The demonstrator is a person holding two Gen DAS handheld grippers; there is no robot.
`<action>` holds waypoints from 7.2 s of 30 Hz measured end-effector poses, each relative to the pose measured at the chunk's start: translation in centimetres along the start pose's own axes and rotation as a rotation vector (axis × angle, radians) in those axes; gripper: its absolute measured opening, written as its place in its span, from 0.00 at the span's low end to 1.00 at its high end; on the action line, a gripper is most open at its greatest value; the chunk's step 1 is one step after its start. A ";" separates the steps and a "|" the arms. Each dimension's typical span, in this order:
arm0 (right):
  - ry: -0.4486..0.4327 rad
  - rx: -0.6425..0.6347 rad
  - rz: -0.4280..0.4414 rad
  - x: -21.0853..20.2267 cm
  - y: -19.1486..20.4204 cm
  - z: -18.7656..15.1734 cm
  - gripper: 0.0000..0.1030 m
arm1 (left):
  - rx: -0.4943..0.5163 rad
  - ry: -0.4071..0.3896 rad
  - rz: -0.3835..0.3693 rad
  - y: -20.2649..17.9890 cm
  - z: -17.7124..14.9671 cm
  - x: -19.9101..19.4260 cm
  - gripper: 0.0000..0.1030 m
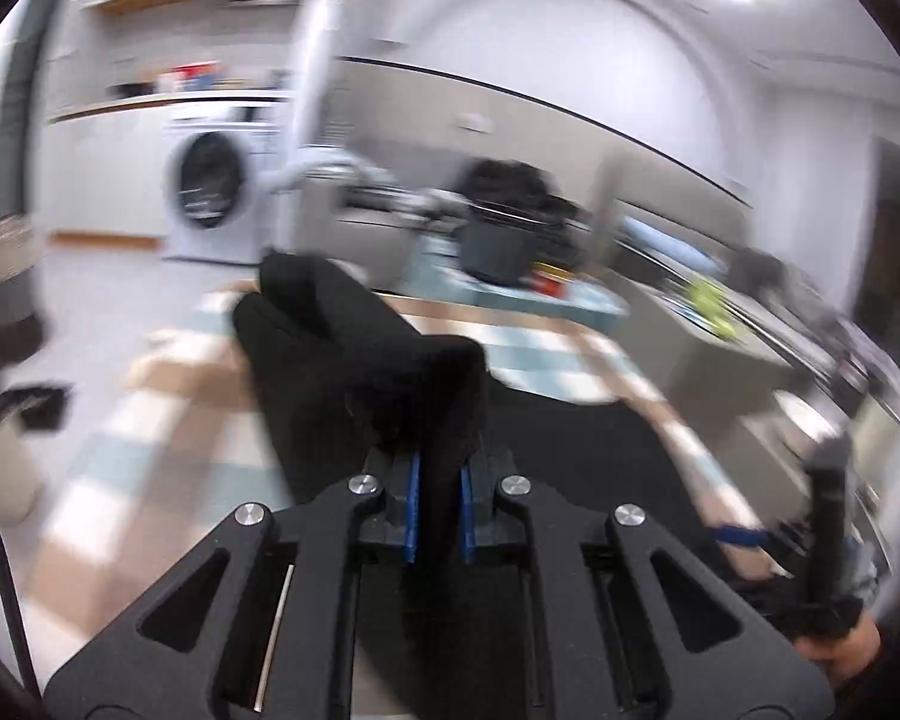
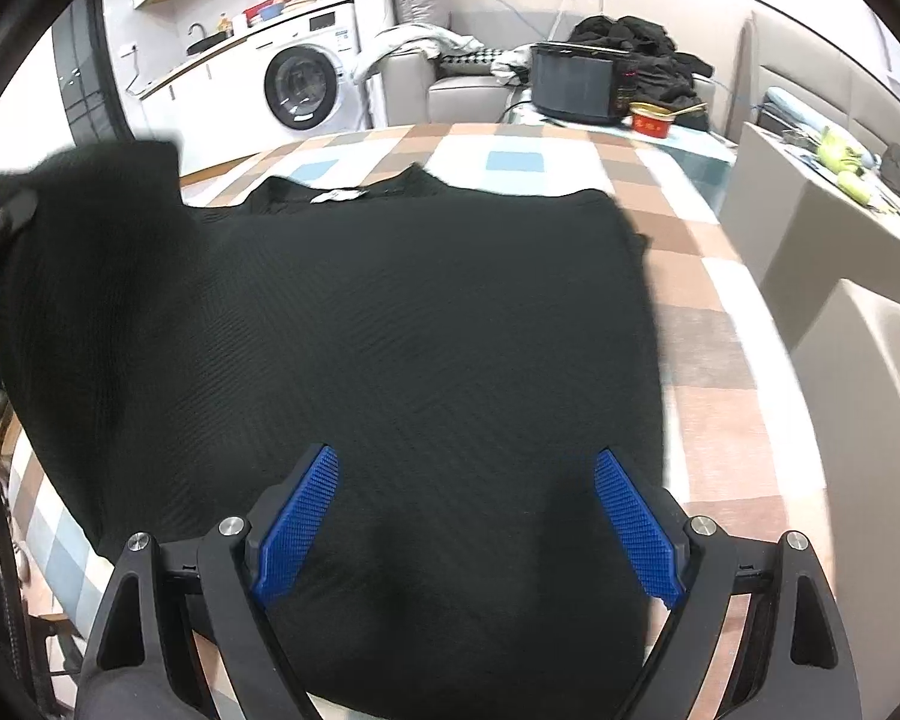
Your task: Fold small clothes
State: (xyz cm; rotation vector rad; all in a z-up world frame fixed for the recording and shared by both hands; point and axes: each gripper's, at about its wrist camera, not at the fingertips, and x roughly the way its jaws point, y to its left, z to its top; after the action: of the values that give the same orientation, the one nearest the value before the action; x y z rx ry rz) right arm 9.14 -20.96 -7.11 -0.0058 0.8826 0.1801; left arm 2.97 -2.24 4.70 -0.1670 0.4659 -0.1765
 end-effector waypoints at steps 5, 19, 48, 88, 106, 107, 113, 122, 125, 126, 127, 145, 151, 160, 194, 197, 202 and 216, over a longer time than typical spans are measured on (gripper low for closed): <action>-0.004 0.053 -0.048 -1.1 -3.0 -0.3 0.87 | 0.137 0.196 -0.248 -7.8 -3.1 4.3 0.09; -0.033 0.131 0.057 -3.5 -6.3 -0.2 0.85 | 0.052 0.315 -0.157 -1.0 -6.4 3.7 0.69; 0.160 0.051 0.332 -1.4 -1.0 -1.6 0.35 | -0.044 0.408 -0.009 5.7 -8.4 5.7 0.69; 0.116 0.222 0.391 11.9 -3.9 10.9 0.46 | -0.027 0.426 0.015 6.2 -8.4 7.6 0.69; -0.054 0.180 0.210 5.1 -5.8 11.5 0.11 | -0.034 0.384 0.006 5.5 -7.0 6.7 0.69; -0.010 0.209 0.182 6.6 -6.6 11.0 0.13 | -0.031 0.392 0.011 5.4 -7.1 6.9 0.69; 0.110 0.308 0.291 7.8 -8.8 7.4 0.35 | -0.003 0.415 0.002 4.7 -7.8 7.2 0.69; 0.120 0.246 0.355 7.3 -6.5 5.5 0.39 | 0.012 0.430 -0.016 3.9 -8.4 8.0 0.69; 0.142 0.242 0.354 8.5 -6.4 6.4 0.10 | 0.005 0.429 -0.018 3.8 -8.4 8.0 0.69; 0.117 0.227 0.351 7.7 -6.2 6.7 0.10 | 0.006 0.426 -0.018 3.8 -8.3 7.9 0.69; 0.079 0.205 0.347 6.4 -5.9 6.7 0.09 | 0.007 0.420 -0.019 3.8 -8.2 7.8 0.69; 0.113 0.257 0.247 3.3 -8.0 1.0 0.50 | -0.042 0.467 -0.079 4.0 -8.8 10.3 0.69; 0.128 0.204 0.247 2.8 -6.9 -0.6 0.43 | -0.017 0.463 -0.104 3.1 -8.9 11.3 0.23; 0.132 0.147 0.263 3.8 -3.9 -0.4 0.38 | -0.005 0.454 -0.045 4.8 -9.1 9.3 0.18; 0.051 0.169 0.414 4.8 -0.2 5.3 0.37 | 0.124 0.447 -0.163 -1.2 -10.3 5.3 0.73; 0.083 0.164 0.400 7.1 0.3 6.1 0.37 | 0.127 0.456 -0.170 -1.3 -10.8 5.1 0.76; 0.049 0.200 0.405 8.7 -0.2 7.2 0.08 | 0.112 0.459 -0.175 -0.9 -10.7 5.1 0.76; 0.065 0.179 0.333 9.2 -1.7 7.5 0.19 | 0.108 0.451 -0.154 -0.4 -10.5 4.2 0.76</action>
State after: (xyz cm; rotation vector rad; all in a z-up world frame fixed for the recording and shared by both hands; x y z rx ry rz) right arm 20.84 -20.63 -9.54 0.3044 0.9585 0.4127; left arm 1.77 -4.72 -6.30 -0.0555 0.8915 -0.3934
